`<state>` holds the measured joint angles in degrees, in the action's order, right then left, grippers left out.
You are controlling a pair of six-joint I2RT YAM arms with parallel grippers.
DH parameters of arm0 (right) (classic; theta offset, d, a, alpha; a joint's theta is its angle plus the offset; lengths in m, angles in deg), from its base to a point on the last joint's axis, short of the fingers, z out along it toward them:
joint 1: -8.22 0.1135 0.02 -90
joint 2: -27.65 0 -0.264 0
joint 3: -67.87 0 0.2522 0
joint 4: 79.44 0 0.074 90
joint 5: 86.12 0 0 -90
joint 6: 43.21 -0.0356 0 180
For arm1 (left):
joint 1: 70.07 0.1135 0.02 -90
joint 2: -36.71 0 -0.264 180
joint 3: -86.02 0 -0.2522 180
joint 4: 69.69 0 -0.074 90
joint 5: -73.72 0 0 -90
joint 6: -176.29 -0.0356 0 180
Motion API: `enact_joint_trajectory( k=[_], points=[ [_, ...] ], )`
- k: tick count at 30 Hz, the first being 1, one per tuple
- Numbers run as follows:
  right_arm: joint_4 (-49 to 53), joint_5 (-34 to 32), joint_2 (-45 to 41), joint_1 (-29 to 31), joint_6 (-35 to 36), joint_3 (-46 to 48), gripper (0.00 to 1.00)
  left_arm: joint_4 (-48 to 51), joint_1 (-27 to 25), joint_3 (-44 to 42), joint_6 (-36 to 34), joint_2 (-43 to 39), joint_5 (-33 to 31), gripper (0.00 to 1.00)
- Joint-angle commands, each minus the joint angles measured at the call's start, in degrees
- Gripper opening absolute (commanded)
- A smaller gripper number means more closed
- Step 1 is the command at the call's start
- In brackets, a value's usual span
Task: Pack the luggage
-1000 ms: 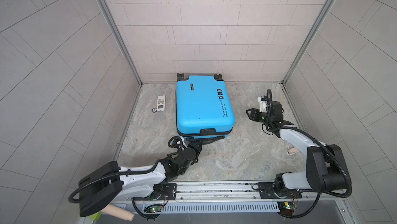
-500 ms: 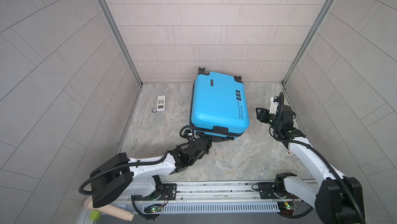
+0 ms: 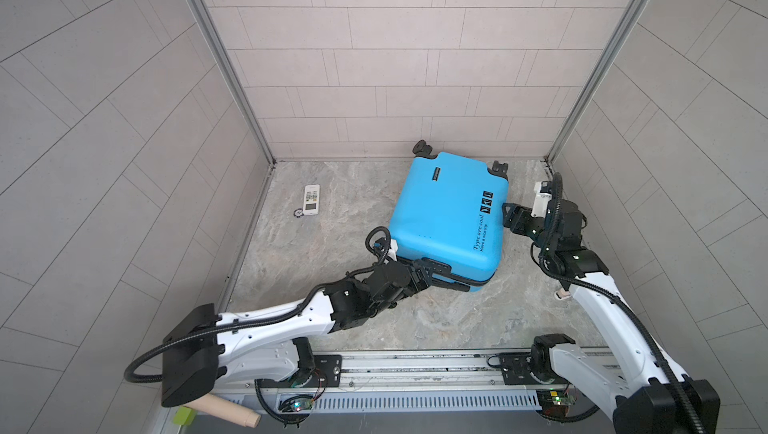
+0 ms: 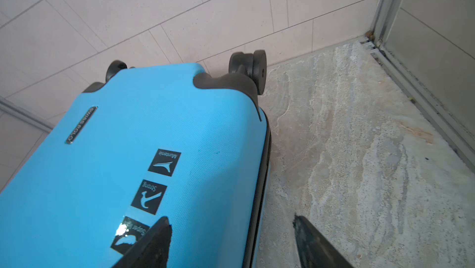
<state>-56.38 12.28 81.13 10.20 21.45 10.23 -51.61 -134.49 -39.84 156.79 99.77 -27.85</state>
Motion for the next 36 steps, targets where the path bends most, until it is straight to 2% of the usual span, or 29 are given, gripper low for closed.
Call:
enact_joint_trajectory(
  k=[1,4,6,9,11,14,16,19,21,24,26,28,31,34,36],
  points=[
    [4.0,-7.4,-2.2,0.1,-1.8,-2.0,0.85,13.5,-0.4,4.7,-9.2,-3.6,-2.8,0.92],
    [6.4,-14.7,-3.1,0.1,-7.3,-2.1,0.88,19.2,-0.4,8.9,-16.3,-7.0,-8.9,0.92],
    [5.4,-19.1,-4.2,-0.1,-11.2,-0.7,0.91,18.7,-0.2,10.2,-21.6,-10.0,-15.7,0.92],
    [0.2,-16.6,-6.1,-0.3,-6.0,0.9,0.95,12.9,-0.1,10.8,-30.7,-13.2,-26.6,0.92],
    [-4.4,-13.5,-6.7,-0.3,-3.1,1.8,0.93,6.8,0.0,10.6,-37.8,-14.6,-32.2,0.98],
    [-5.9,-14.5,-5.3,-0.2,-1.4,0.0,0.92,-1.9,2.4,11.1,-53.0,-14.8,-30.4,1.0],
    [-5.8,-16.0,-3.2,-0.3,0.6,-1.8,0.92,-3.3,7.9,12.1,-57.1,-13.7,-27.6,1.0],
    [-6.9,-20.9,0.3,-0.2,3.4,-2.5,0.93,-2.2,22.2,11.8,-52.6,-11.4,-24.9,1.0],
    [-7.6,-25.7,2.4,-0.3,5.2,-1.9,0.94,-6.0,30.3,8.7,-53.2,-10.3,-23.3,1.0],
    [-9.1,-31.1,4.3,-0.2,9.1,1.1,0.95,-10.4,37.8,3.7,-59.5,-7.5,-24.8,1.0],
    [-10.3,-34.1,5.6,-0.4,9.8,4.5,0.97,-11.8,42.4,-1.0,-58.7,-5.4,-26.1,1.0],
    [-11.5,-35.6,6.4,-0.4,8.8,7.7,0.97,-14.9,46.0,-6.2,-58.1,-3.7,-25.0,1.0],
    [-14.5,-37.1,8.3,-0.5,5.9,12.7,0.97,-20.6,48.8,-12.3,-59.3,0.9,-26.5,1.0],
    [-20.7,-37.0,10.6,-0.4,5.9,16.7,0.97,-30.9,50.7,-16.8,-62.8,5.8,-27.4,1.0],
    [-26.5,-36.9,11.9,-0.3,6.9,19.2,0.97,-38.9,52.7,-19.6,-64.3,8.9,-24.9,1.0]
  ],
)
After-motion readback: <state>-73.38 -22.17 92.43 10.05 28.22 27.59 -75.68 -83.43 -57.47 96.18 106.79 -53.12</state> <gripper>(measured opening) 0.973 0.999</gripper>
